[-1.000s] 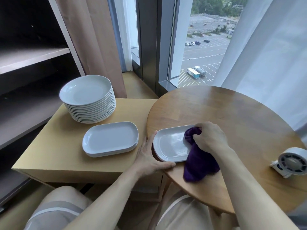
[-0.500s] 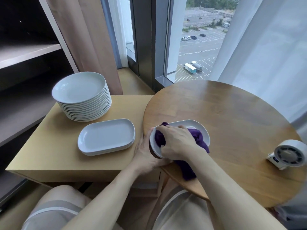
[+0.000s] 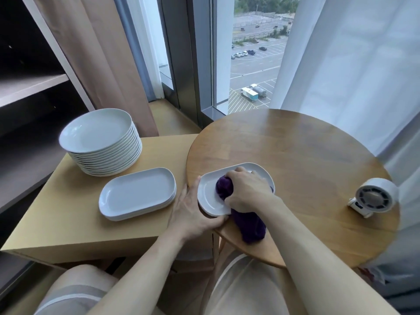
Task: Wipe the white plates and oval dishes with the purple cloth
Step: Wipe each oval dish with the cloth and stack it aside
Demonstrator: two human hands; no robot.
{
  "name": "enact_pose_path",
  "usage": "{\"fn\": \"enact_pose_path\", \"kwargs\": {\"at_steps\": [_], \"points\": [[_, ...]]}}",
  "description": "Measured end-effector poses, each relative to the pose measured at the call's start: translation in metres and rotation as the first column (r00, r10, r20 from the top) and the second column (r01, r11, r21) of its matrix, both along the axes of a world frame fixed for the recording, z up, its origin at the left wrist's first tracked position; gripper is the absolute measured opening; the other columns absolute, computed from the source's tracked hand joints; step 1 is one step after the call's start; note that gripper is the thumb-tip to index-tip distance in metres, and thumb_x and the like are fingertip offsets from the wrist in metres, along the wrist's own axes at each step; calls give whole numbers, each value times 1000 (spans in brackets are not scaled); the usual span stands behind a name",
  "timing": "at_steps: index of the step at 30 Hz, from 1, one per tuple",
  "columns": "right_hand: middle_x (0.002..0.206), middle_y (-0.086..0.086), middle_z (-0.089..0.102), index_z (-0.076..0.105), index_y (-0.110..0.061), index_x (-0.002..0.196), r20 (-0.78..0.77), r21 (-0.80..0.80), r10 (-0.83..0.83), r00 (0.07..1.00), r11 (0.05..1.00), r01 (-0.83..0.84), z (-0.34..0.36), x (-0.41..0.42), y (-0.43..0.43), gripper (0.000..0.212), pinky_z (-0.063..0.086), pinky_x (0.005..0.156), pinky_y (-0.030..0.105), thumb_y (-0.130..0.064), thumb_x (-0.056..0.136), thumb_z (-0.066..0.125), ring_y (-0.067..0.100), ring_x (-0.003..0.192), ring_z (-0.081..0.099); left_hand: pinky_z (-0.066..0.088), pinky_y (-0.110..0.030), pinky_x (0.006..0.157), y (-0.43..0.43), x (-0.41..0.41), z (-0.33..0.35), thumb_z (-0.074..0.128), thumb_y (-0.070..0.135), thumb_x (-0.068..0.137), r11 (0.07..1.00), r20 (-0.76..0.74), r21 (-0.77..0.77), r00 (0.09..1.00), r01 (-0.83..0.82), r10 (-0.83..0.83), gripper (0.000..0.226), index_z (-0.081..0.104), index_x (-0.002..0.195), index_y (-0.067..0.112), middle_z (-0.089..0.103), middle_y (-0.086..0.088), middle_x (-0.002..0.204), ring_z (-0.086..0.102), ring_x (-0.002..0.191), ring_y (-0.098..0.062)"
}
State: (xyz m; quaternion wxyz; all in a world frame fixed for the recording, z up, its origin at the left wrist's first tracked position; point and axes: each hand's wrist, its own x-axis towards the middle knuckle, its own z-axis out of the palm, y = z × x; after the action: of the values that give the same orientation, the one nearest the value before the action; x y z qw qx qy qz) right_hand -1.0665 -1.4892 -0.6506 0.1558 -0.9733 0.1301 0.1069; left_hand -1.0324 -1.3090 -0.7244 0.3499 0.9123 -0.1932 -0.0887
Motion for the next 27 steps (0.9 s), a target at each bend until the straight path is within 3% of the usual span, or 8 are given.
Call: {"fn": "enact_pose_path", "kwargs": {"at_steps": [4,6,9,12,15,21,24,27], "points": [[113,-8,47,56,-26,111,42,54,-61,997,997,59,-3,0,1,33,44,78,39,-24,79,64,27,105,49,46,-41,102,-3,-4,10,76,79,48,1000,37,-3,999,-4,4,110,23,141,51,49,15,120,49,123,-17],[111,-9,49,58,-26,107,62,73,-81,995,994,76,-1,-1,0,29,48,76,39,-26,79,65,26,103,53,48,-41,99,-6,-7,16,77,74,50,1000,46,-14,999,3,-2,101,31,135,46,48,18,115,49,119,-16],[109,-10,55,61,-29,105,95,108,-108,990,989,98,3,-2,-3,31,54,77,39,-27,74,66,23,100,57,39,-43,112,-11,-6,18,76,70,52,999,35,46,999,20,-22,101,35,136,32,46,3,141,32,145,-22],[111,-11,57,64,-32,111,117,160,-129,985,981,110,6,-3,-6,39,55,84,40,-29,72,67,19,103,57,25,-42,122,-13,-6,21,72,73,51,991,23,130,999,23,-26,117,26,148,26,20,-10,167,6,157,-19],[111,-11,57,64,-32,114,118,180,-135,984,977,112,6,-4,-8,42,54,89,41,-31,72,68,19,106,56,20,-37,124,-13,-6,25,65,77,49,981,52,193,998,25,-36,124,21,151,22,6,-13,171,7,157,-20],[98,-12,52,65,-30,101,160,195,-166,973,972,134,8,-1,-13,25,56,81,40,-36,76,65,19,94,57,2,-32,127,-9,-6,20,55,83,61,952,80,296,991,79,-107,136,-7,161,17,-17,-6,170,-7,158,-18],[99,-11,52,66,-28,100,175,201,-169,970,971,133,8,0,-15,24,55,81,39,-36,77,65,19,94,56,-2,-30,127,-2,-3,13,56,78,79,928,141,336,966,160,-217,119,-1,163,16,-22,-1,169,-13,157,-14],[101,-9,53,66,-27,100,180,200,-164,970,972,127,8,0,-15,23,55,80,38,-37,79,64,19,93,55,1,-28,127,6,-4,6,57,65,92,921,251,310,914,236,-319,92,20,161,17,-3,3,172,-10,156,-9]]}}
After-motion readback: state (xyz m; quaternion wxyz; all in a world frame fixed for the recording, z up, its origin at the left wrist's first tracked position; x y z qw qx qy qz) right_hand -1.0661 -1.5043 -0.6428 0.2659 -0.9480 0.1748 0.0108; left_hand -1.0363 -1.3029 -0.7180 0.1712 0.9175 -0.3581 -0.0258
